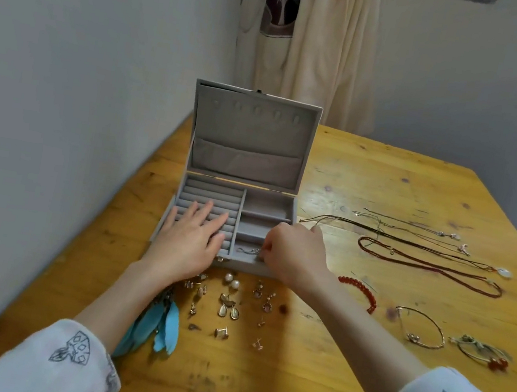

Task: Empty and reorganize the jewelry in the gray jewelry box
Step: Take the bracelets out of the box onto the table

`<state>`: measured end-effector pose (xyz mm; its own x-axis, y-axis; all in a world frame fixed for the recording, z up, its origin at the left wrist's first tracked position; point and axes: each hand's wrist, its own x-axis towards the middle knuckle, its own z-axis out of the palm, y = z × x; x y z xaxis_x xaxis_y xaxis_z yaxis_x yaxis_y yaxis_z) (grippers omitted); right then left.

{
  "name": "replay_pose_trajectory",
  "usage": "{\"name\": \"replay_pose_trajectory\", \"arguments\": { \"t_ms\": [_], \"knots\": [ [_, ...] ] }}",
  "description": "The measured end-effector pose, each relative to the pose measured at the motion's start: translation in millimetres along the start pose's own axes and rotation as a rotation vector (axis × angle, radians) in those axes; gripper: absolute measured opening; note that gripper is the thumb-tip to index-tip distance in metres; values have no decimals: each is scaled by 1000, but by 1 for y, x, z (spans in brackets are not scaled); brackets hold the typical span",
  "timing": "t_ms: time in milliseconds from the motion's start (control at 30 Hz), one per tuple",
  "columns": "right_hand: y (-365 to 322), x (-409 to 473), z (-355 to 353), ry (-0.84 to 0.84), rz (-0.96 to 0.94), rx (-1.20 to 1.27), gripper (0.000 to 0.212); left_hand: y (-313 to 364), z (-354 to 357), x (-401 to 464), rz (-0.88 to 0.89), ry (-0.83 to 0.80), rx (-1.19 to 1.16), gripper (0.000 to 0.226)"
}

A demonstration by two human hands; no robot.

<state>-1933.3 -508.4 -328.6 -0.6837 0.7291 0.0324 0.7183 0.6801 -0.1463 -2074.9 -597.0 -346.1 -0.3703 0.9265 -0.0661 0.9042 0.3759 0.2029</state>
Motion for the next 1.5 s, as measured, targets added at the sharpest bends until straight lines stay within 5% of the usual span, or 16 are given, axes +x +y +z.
{"name": "replay_pose_trajectory", "arguments": {
  "t_ms": [433, 533, 700, 867, 1067, 1500],
  "knots": [
    [-4, 9, -5, -112, -25, -59, 15, -1, 3, 2, -11, -9, -15, 48],
    [-1, 9, -7, -123, -8, 89, 17, -2, 0, 2, -3, -8, -53, 48],
    [8, 1, -41, -143, -2, 605, 18, 3, -18, -7, 5, 88, -624, 50],
    [10, -17, -74, -137, -13, 855, 10, 33, -41, -26, 113, 54, -926, 53],
    [20, -50, -95, -141, -56, 836, 16, 64, -49, -46, 162, 37, -975, 22],
    [65, -115, -90, -176, 10, 960, 6, 109, -40, -77, 170, -102, -1015, 10]
  ]
}}
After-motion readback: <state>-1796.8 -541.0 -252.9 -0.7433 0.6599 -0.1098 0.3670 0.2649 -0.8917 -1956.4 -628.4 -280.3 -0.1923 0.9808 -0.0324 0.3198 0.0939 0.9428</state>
